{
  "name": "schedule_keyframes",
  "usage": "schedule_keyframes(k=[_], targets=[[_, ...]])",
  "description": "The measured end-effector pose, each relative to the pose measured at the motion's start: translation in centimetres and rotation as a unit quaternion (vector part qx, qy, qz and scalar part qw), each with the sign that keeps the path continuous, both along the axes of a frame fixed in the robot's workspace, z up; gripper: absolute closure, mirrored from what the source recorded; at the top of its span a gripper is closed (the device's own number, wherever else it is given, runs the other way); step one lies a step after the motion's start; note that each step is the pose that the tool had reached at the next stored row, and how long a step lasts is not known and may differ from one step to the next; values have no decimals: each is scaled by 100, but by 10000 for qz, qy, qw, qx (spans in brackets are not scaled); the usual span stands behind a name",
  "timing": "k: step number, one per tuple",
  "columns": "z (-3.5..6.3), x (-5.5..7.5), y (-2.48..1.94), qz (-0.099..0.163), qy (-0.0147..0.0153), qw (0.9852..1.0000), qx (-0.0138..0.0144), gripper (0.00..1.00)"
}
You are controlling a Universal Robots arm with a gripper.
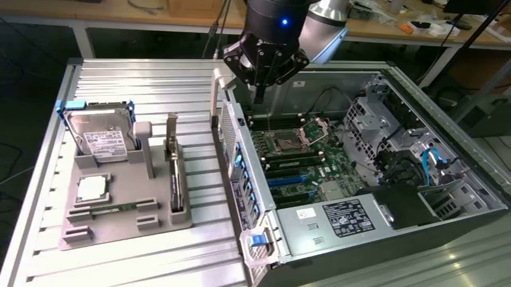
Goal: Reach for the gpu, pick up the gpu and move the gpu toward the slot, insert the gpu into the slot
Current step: 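Reach for the gpu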
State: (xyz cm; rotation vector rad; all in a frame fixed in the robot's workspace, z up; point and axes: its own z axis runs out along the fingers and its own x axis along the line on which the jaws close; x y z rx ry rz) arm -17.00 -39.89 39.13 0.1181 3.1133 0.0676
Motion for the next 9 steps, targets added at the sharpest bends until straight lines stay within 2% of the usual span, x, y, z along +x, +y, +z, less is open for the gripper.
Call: schedule_keyframes(k=[9], targets=[[-13,-169,0,0,11,10000,0,89]])
